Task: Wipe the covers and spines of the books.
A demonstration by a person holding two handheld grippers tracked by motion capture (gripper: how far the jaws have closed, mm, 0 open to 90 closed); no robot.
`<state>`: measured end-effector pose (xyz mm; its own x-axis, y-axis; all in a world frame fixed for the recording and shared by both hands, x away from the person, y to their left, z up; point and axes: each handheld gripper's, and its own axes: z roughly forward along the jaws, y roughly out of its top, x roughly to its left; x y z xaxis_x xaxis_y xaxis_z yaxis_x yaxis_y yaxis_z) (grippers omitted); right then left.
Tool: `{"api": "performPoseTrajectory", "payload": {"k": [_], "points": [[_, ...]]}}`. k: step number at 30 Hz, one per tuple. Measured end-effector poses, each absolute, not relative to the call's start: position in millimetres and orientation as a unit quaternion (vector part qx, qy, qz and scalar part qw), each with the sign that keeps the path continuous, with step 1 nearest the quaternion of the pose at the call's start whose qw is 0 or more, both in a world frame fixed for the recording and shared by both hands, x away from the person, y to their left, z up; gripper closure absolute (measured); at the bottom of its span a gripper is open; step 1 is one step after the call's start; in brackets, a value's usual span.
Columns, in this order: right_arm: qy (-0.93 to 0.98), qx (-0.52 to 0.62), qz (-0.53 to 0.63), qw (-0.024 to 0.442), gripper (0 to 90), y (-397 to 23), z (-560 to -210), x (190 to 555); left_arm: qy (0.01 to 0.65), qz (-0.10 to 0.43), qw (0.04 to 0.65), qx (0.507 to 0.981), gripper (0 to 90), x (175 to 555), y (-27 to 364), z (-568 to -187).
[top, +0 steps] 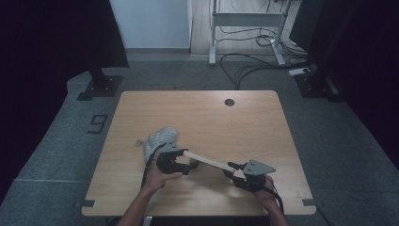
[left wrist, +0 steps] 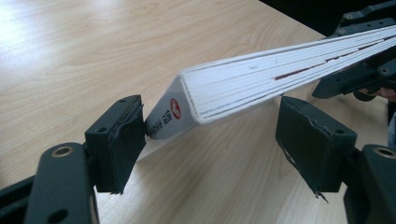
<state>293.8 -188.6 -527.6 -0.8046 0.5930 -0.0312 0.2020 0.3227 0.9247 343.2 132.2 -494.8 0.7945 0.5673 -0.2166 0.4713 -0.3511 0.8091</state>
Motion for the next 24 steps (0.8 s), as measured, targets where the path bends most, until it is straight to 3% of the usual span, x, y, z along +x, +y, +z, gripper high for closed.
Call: {"api": "performPoseTrajectory", "payload": {"k": [15,24], "points": [[0.791,0.290,0.514,0.160,56.4,-186,-535,290,0.320,0.040,0.452,0.831,23.0,334,132,-499],[0.807,0.276,0.489,0.182,58.2,-181,-535,296,0.331,0.035,0.452,0.828,23.3,330,133,-501]]}}
